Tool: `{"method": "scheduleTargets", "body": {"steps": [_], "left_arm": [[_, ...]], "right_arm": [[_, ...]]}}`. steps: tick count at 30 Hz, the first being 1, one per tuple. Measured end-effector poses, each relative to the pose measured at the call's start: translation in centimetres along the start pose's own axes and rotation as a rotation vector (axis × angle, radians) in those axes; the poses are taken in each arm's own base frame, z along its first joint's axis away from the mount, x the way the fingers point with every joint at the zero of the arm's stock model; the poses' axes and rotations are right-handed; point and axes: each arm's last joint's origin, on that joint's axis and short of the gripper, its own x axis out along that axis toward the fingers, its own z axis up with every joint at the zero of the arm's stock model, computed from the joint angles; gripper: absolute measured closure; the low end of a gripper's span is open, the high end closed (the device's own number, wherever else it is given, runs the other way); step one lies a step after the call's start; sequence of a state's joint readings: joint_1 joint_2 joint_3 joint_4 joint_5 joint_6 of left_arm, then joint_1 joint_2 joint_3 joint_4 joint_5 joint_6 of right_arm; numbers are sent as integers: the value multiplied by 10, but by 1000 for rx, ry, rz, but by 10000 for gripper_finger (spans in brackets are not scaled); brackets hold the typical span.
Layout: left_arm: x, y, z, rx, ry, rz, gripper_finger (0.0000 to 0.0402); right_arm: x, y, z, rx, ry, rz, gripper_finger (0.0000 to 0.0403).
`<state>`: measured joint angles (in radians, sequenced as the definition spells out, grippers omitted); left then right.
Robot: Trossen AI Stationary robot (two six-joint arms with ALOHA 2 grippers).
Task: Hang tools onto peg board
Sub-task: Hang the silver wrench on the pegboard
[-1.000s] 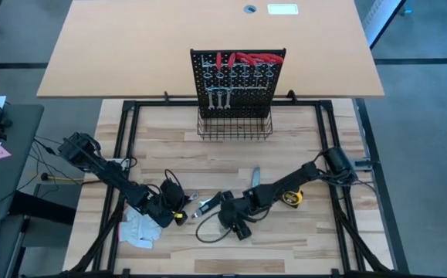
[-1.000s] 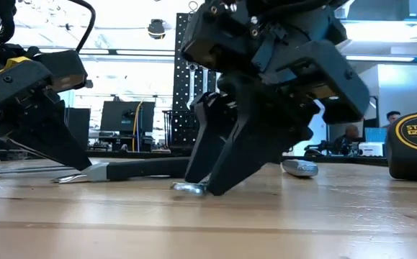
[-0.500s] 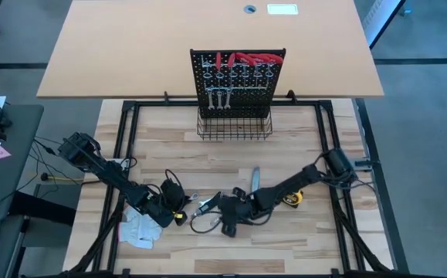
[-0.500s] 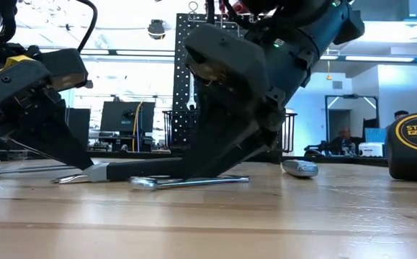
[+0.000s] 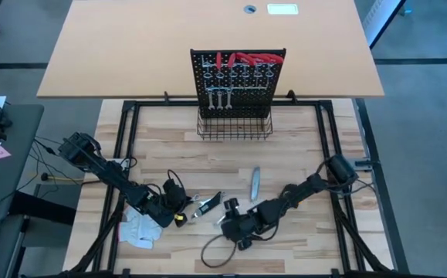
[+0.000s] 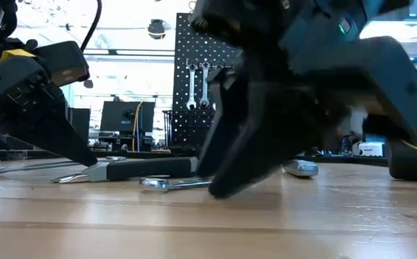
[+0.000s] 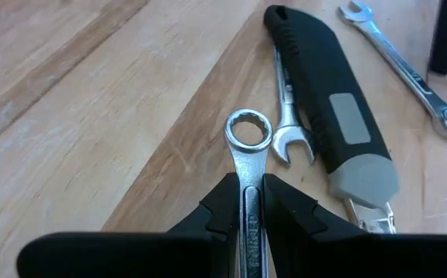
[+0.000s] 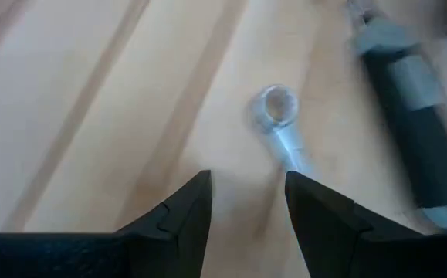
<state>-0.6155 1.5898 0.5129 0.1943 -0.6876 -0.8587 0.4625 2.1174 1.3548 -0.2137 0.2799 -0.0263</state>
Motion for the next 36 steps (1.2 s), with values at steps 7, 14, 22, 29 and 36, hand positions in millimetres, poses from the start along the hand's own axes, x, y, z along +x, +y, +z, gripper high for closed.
{"method": "scheduleTargets", "body": {"steps": [7,14,22,29,36], "left_arm": [[4,3,5,56,-10,17,359],[11,8,13,100,-30,37,332],[20,20,22,118,-12,71,246],[16,16,26,167,-25,49,222],[2,-6,39,344,-127,37,227]], "right_arm": [[12,-37,-6,80,-23,62,227],[24,-55,-28,151,-49,157,228],[29,-46,-49,246,-76,52,271],[30,-43,-59,317,-72,-6,356],[26,-34,-55,438,-106,-10,375]]}}
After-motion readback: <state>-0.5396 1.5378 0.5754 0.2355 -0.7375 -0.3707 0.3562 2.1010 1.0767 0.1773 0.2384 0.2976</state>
